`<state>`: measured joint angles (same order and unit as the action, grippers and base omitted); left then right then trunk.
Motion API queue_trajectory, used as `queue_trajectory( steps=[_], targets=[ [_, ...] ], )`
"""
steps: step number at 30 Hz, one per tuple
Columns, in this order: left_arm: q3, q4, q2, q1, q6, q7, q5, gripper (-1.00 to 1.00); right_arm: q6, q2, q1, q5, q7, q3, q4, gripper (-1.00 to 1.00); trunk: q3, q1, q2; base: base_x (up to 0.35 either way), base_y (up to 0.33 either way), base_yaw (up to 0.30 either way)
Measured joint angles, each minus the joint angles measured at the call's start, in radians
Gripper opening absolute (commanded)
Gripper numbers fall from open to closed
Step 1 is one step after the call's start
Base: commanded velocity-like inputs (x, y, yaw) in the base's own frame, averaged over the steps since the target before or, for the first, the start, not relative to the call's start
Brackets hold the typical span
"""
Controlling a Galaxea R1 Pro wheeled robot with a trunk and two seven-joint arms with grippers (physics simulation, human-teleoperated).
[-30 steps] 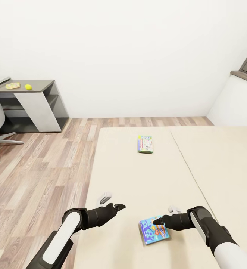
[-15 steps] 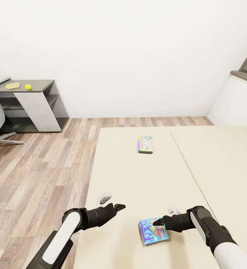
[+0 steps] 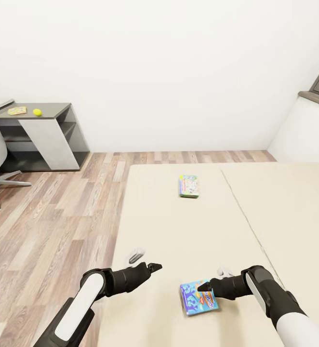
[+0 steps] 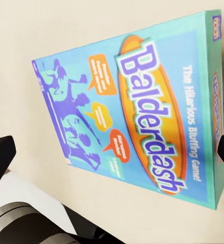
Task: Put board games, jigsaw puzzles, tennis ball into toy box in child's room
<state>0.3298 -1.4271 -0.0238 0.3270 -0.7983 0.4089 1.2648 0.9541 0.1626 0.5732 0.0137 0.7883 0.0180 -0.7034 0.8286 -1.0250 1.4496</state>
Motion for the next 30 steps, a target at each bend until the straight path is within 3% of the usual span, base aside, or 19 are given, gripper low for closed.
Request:
queue_trajectory(
  steps=[30],
  targets=[
    [0.0,0.0,0.001,0.001,-0.001,0.0,0.001,1.0,-0.002,-0.001,0.0,-0.002,-0.002,0.0,0.0,1.0,0.0,0.0,0.0,0.0,0.229,0.0]
  ],
)
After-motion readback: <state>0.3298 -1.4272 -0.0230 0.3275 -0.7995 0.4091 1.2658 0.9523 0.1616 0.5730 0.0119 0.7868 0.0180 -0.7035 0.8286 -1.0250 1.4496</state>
